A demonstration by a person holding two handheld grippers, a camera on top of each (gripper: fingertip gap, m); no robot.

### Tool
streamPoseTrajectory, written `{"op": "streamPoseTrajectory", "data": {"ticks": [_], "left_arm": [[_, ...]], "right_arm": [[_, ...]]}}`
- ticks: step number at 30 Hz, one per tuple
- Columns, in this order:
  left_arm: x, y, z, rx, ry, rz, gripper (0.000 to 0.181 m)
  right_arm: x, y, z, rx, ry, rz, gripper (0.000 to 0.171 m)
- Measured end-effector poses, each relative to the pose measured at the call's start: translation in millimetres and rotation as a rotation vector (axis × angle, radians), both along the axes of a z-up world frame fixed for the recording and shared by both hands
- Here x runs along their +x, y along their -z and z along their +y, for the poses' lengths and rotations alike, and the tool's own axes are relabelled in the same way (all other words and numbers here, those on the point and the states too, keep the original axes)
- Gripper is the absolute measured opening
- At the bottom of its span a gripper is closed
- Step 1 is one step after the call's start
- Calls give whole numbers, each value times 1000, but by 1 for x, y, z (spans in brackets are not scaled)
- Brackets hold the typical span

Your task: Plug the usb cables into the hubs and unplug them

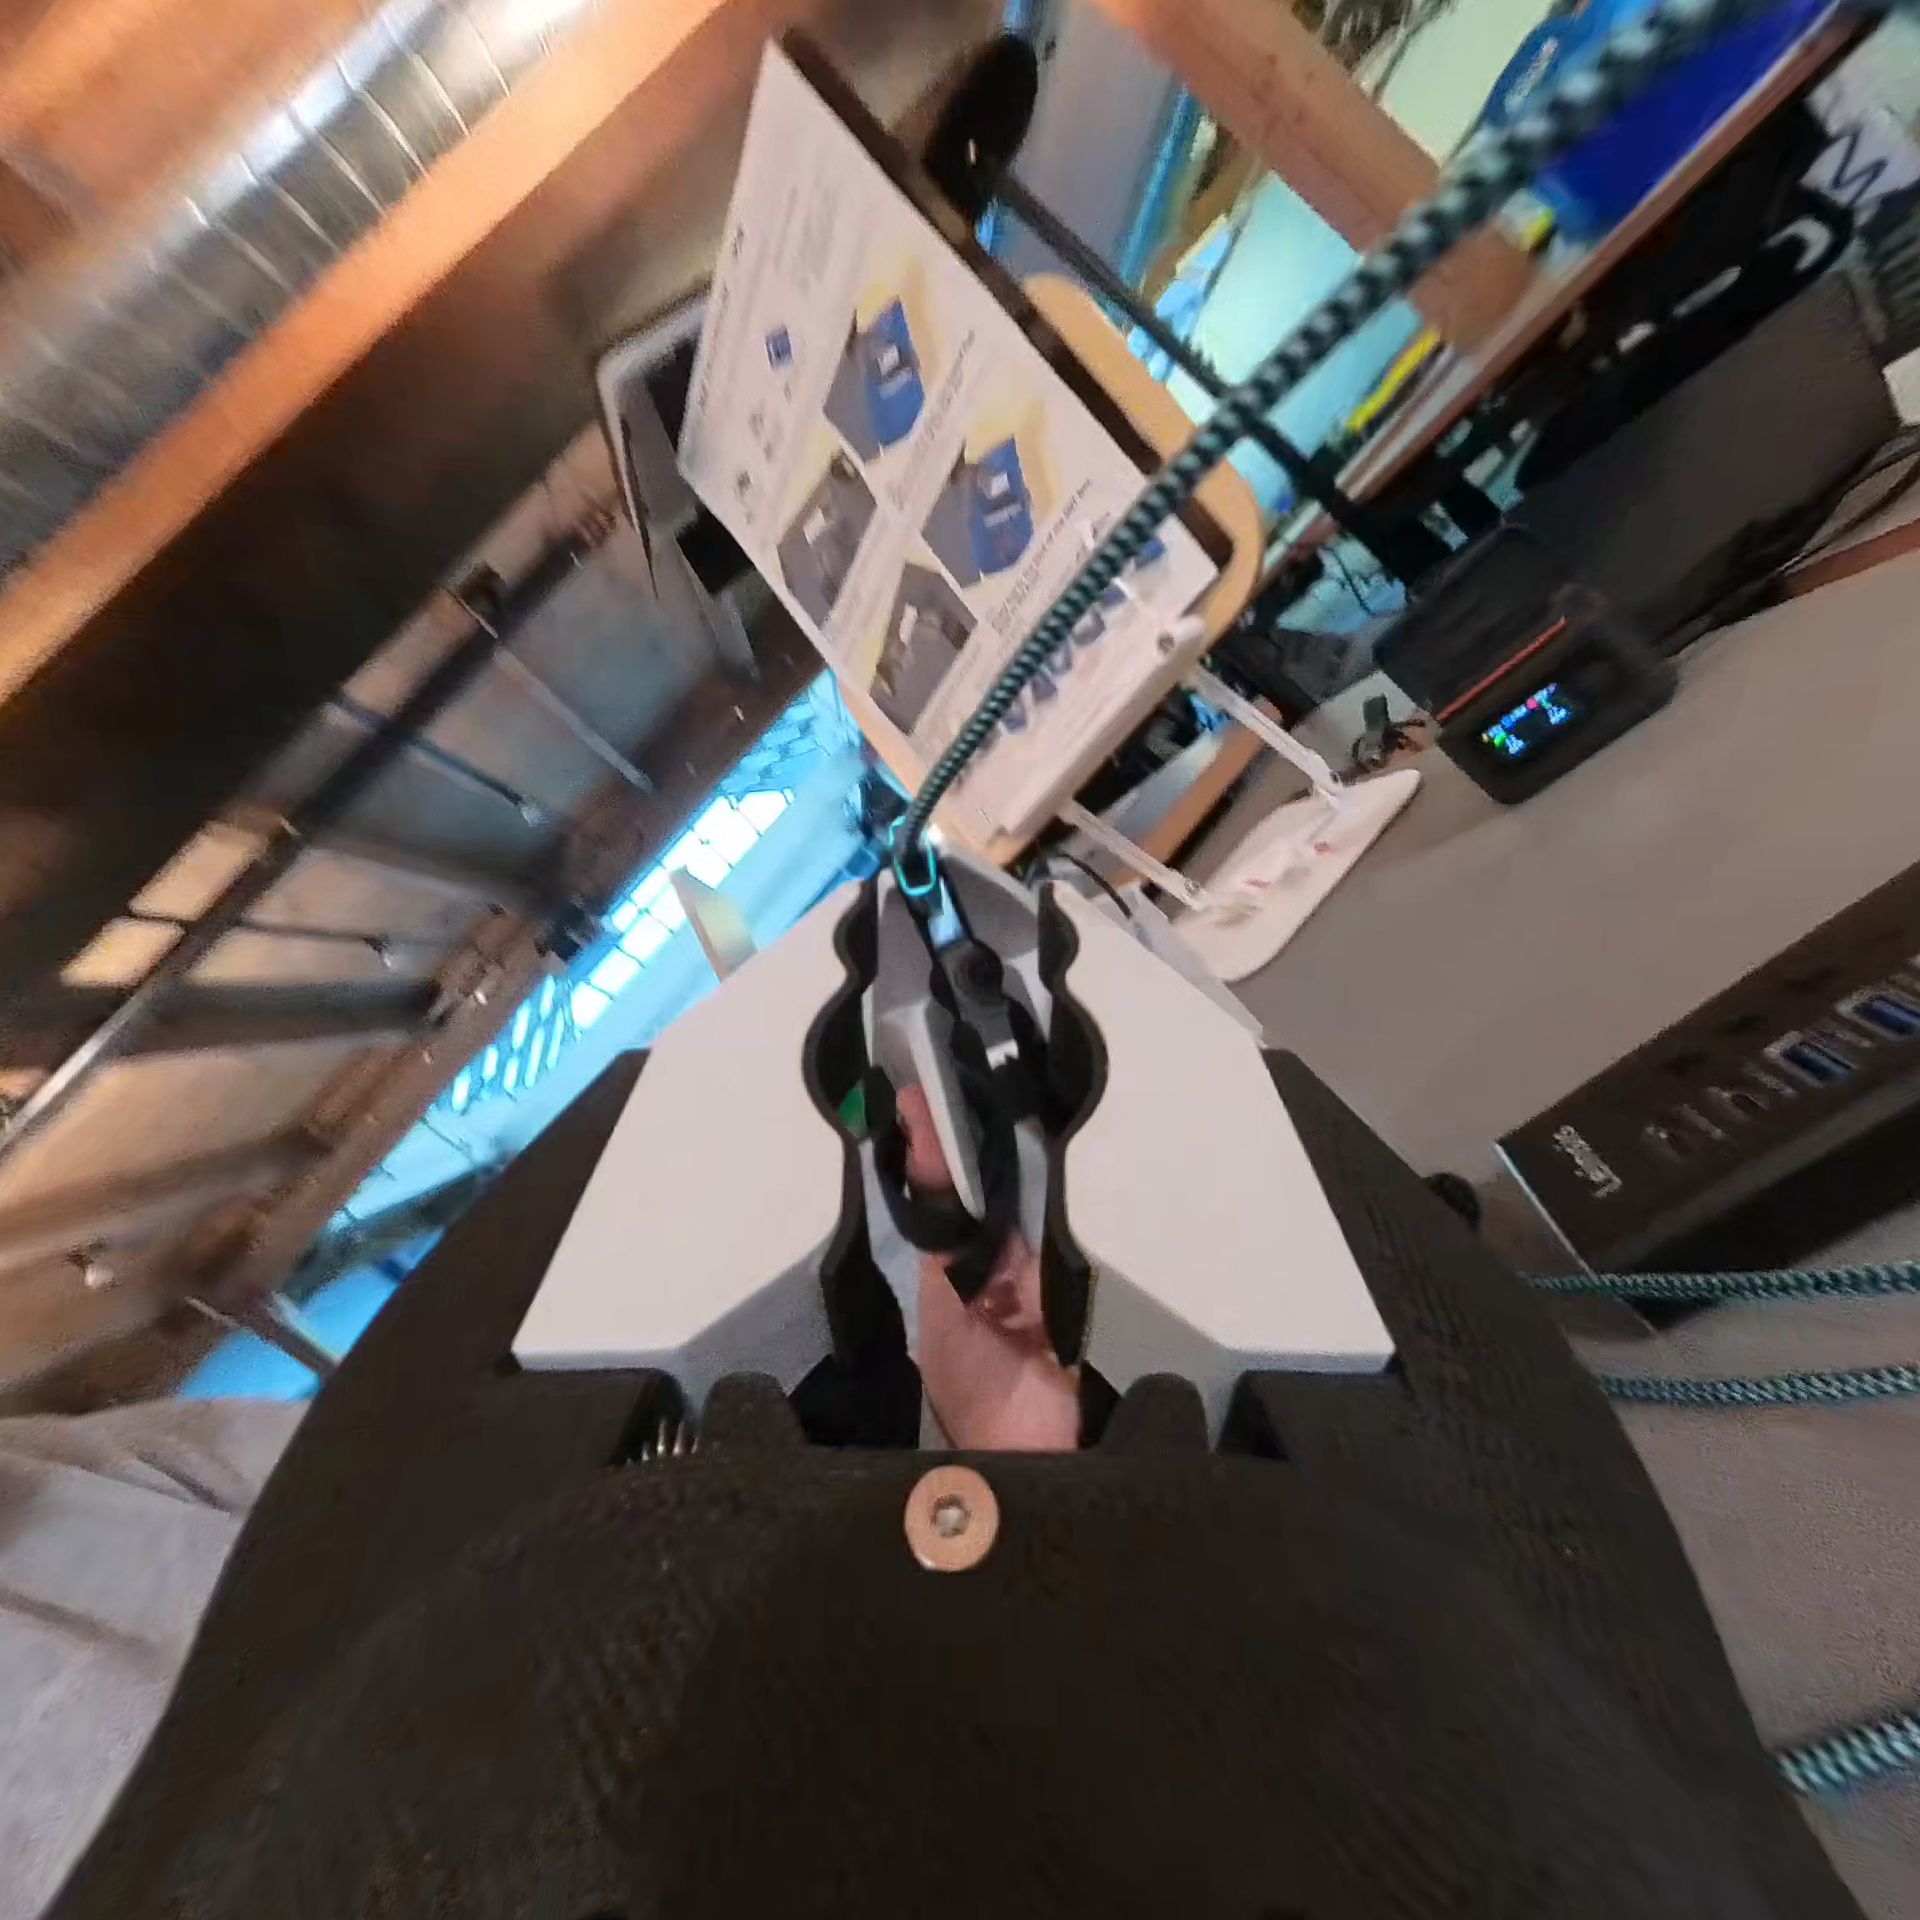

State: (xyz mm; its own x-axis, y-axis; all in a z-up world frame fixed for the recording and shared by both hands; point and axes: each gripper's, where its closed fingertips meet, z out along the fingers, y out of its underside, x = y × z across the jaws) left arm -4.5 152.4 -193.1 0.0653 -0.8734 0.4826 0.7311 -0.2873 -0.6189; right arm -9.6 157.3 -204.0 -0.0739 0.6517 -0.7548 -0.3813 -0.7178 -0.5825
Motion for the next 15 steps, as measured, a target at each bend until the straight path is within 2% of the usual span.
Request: {"op": "streamPoseTrajectory", "data": {"ticks": [5,10,11,12,13,15], "left_arm": [[0,-2,-1,8,-8,-64,5],[2,-4,-2,6,-8,-66,4],[1,0,0,-5,-29,-26,5],[1,8,7,-43,-70,44,19],[-1,21,18,-102,-132,157,43],[-7,58,41,-239,-271,457,53]], "right_arm": [[2,-18,2,20,63,162,14],[-2,-23,3,99,90,132,4],[-2,-21,6,124,105,97,4],[0,-19,10,145,123,70,4],[3,-16,17,159,141,29,5],[6,-4,36,204,169,-124,5]]}}
